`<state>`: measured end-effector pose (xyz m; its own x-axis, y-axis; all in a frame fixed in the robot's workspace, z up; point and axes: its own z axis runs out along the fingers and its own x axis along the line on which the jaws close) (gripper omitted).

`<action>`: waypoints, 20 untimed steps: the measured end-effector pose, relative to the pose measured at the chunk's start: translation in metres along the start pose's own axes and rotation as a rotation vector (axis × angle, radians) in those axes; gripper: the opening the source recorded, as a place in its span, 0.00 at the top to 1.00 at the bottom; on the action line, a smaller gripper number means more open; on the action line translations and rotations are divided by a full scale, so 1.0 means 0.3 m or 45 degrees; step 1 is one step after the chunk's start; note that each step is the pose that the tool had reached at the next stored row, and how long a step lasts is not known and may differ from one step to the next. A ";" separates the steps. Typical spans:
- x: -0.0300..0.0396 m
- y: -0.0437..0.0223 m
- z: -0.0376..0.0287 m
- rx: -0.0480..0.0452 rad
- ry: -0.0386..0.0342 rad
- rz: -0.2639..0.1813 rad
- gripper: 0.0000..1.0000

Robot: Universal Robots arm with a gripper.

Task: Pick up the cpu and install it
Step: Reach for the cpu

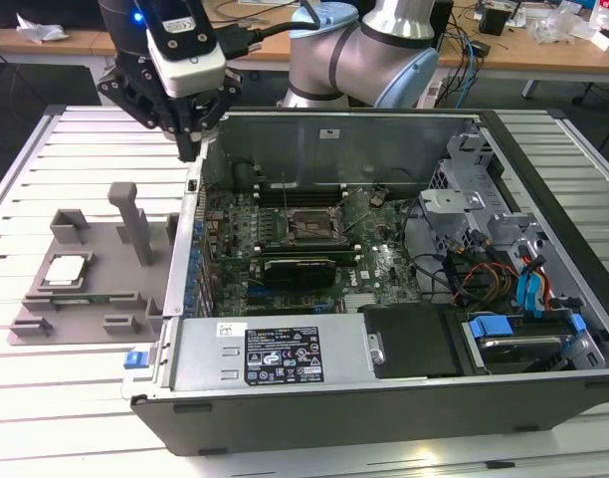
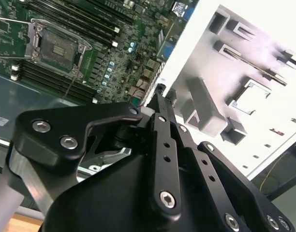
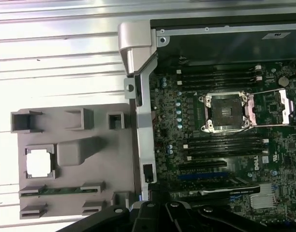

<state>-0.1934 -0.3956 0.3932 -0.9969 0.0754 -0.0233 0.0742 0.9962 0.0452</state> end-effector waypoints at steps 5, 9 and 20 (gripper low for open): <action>0.035 -0.003 -0.001 0.000 0.0000 0.000 0.89; 0.069 -0.005 -0.002 0.000 0.0000 0.000 0.89; 0.184 -0.013 -0.005 0.000 0.0001 0.000 0.89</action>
<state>-0.2487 -0.3954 0.3933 -0.9969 0.0752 -0.0233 0.0741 0.9962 0.0451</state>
